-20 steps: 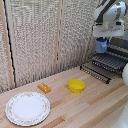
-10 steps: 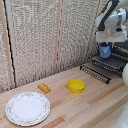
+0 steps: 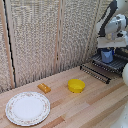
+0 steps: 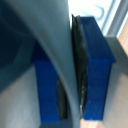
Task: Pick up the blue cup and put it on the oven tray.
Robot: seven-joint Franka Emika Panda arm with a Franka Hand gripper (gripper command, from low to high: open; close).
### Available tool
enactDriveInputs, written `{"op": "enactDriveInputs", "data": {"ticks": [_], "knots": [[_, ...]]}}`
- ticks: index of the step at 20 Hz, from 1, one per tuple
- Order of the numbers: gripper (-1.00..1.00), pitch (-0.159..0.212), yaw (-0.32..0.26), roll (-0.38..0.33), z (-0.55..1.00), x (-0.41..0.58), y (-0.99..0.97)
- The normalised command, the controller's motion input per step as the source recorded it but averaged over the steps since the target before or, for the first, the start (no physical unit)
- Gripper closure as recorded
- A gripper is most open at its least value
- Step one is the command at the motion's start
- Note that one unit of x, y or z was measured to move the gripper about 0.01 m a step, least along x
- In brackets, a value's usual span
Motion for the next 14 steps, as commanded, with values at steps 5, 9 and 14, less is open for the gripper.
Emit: {"op": "enactDriveInputs", "data": {"ticks": [5, 9, 14], "knots": [[-1.0, -0.118, 0.013, 0.0, 0.22, 0.0, 0.03], [-1.0, -0.221, -0.007, 0.0, 0.39, 0.01, -0.04], [-1.0, -0.058, -0.001, 0.01, 0.47, 0.094, -0.01]]}}
